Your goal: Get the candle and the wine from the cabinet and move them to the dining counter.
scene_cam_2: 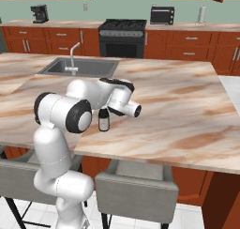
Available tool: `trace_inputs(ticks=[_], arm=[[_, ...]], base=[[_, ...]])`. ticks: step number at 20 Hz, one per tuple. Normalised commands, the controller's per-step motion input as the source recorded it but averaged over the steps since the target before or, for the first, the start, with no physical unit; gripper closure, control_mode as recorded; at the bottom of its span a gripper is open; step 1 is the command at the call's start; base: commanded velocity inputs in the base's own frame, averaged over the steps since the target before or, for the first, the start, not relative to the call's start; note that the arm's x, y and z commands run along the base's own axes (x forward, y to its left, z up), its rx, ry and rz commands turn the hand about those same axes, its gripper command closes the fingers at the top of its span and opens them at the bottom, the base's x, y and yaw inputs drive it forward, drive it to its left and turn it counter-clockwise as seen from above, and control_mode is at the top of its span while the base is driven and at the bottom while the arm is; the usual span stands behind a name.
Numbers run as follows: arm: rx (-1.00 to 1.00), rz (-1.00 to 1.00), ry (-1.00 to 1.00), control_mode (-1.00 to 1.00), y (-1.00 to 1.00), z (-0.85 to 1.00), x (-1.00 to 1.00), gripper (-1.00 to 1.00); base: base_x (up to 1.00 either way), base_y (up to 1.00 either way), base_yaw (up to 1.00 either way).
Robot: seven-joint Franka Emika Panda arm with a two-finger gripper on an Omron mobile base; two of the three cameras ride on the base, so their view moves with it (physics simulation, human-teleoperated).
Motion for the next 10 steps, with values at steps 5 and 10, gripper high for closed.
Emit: trace_inputs(ticks=[5,10], arm=[[-0.04,-0.12,-0.04,-1.00,0.01,0.97,-0.05,-1.00],[-0.06,-0.17,0.00,-1.00,0.00,0.93,-0.21,-1.00]], base=[[0.00,0.00,0.00],[0.00,0.00,0.00]])
